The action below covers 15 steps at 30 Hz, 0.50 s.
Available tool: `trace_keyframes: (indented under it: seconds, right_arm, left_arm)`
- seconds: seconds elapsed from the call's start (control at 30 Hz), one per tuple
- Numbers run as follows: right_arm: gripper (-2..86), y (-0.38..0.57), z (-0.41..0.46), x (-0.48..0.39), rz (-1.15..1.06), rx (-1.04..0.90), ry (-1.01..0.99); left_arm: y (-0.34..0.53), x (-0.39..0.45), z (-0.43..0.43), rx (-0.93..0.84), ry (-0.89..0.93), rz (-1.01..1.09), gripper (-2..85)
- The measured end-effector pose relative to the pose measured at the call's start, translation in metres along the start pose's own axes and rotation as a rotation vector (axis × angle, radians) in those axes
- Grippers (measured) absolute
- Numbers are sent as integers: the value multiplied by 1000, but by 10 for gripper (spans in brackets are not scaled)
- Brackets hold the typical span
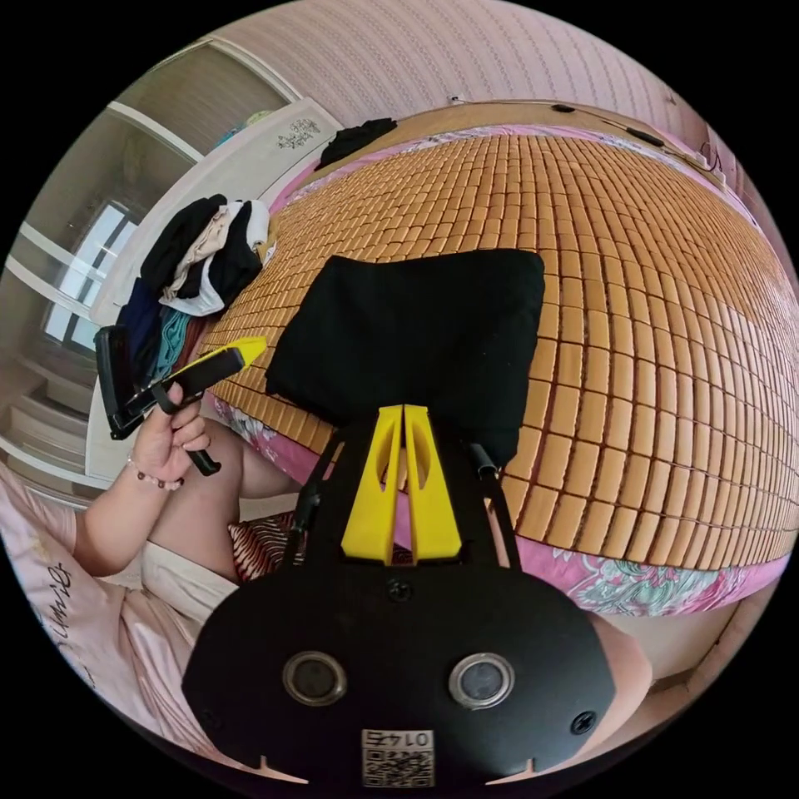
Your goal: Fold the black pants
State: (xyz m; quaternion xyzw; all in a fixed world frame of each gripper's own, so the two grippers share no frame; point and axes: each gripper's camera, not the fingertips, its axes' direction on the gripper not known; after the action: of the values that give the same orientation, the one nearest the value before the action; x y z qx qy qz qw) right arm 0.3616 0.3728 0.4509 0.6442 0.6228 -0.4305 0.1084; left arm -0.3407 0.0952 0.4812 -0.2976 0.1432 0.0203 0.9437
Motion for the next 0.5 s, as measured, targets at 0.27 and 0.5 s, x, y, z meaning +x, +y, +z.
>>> trace_keyframes:
  seconds: [0.27,0.5]
  right_arm:
    - [52,15,-49,-16,-21,182,60]
    - [100,8,-23,19,151,26,-31]
  left_arm:
    - [-19,0,16,-38,-87,34,59]
    - [-37,-21,36,-177,-34,-42,97]
